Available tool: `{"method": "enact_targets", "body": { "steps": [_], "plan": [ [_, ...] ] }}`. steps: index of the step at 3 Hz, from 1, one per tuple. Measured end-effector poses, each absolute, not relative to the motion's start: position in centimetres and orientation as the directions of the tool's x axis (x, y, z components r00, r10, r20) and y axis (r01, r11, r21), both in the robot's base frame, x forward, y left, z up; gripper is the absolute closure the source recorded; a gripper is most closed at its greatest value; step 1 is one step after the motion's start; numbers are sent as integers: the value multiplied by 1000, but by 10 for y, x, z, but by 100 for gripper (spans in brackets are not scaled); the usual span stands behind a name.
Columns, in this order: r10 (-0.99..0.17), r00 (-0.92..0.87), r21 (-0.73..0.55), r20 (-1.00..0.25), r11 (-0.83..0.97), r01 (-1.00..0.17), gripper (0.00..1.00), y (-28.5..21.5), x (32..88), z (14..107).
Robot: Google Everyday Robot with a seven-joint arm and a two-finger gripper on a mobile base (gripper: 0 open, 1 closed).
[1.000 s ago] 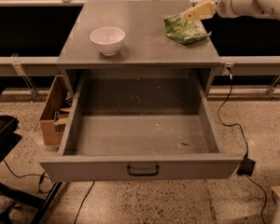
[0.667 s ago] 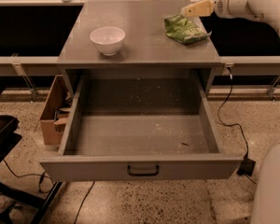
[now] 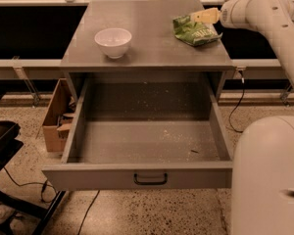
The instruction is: Place green jalapeno chip bag into top drawer
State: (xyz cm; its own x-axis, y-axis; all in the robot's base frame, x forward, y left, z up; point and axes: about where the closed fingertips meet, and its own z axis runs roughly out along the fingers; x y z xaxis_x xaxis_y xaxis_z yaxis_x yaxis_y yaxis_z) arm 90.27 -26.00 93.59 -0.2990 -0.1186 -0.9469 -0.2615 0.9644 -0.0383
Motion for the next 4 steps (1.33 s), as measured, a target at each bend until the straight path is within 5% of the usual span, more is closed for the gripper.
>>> {"method": "enact_targets", "body": {
  "steps": [3,4],
  "plan": [
    [-53,-437,79,-898,957,-277,2,-236,936,853],
    [-68,-461,83,-885,950,-301,24,-224,941,835]
  ]
}}
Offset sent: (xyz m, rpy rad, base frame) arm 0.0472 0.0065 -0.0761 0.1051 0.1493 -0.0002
